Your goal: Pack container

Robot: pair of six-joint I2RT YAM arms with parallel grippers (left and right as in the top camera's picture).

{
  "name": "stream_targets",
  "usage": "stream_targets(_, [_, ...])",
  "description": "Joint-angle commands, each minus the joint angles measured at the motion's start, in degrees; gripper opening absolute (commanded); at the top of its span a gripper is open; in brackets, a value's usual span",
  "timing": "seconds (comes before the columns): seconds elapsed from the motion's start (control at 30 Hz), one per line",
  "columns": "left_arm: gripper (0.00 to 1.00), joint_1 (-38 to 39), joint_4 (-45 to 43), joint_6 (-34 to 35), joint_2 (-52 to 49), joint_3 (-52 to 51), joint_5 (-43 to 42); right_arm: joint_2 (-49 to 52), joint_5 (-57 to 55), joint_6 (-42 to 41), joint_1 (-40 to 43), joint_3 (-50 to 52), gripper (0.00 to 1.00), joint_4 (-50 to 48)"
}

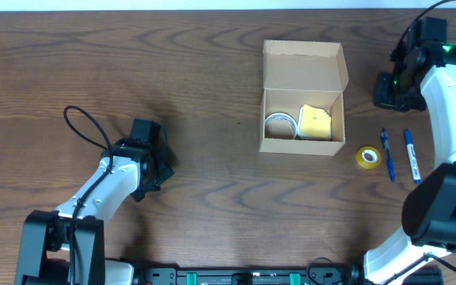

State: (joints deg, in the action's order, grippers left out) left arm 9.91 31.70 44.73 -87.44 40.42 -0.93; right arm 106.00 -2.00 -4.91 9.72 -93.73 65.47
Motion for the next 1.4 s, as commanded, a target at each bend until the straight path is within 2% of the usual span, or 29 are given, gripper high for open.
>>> stream_targets(0.0, [0.66, -0.2, 1.0, -1.4, -1.4, 0.6, 1.9, -1.6, 0.8, 0.9, 0.0, -0.1, 0.09, -0.1])
stream_targets(0.3, [0.71, -0.2, -5.6, -14.5, -1.4, 3.4, 2.8, -1.6, 1.7, 0.9, 0.0, -0.1, 0.09, -0.1])
stream_targets(0.43, [0.73, -0.2, -5.8, -20.7, -1.4, 4.5, 3.1, -1.6, 1.8, 0.9, 0.0, -0.1, 0.09, -0.1])
stream_targets(0.67, [0.78, -0.2, -4.0, -26.8, -1.9, 4.5, 3.6, -1.6, 1.9, 0.9, 0.0, -0.1, 0.09, -0.1])
stream_targets(0.97, [0.77, -0.3, -3.9, -26.8, -6.1, 4.5, 4.2, -1.6, 2.3, 0.9, 0.0, -0.1, 0.09, 0.1])
stream_targets(1.07, [0.68, -0.3, -4.6, -26.7, -6.9, 4.5, 4.1, -1.6, 2.3, 0.9, 0.0, -0.1, 0.09, 0.1])
stream_targets(1.37, [0.61, -0.3, -6.5, -26.3, -7.0, 5.5, 4.2, -1.6, 2.3, 0.9, 0.0, -0.1, 0.10, 0.1])
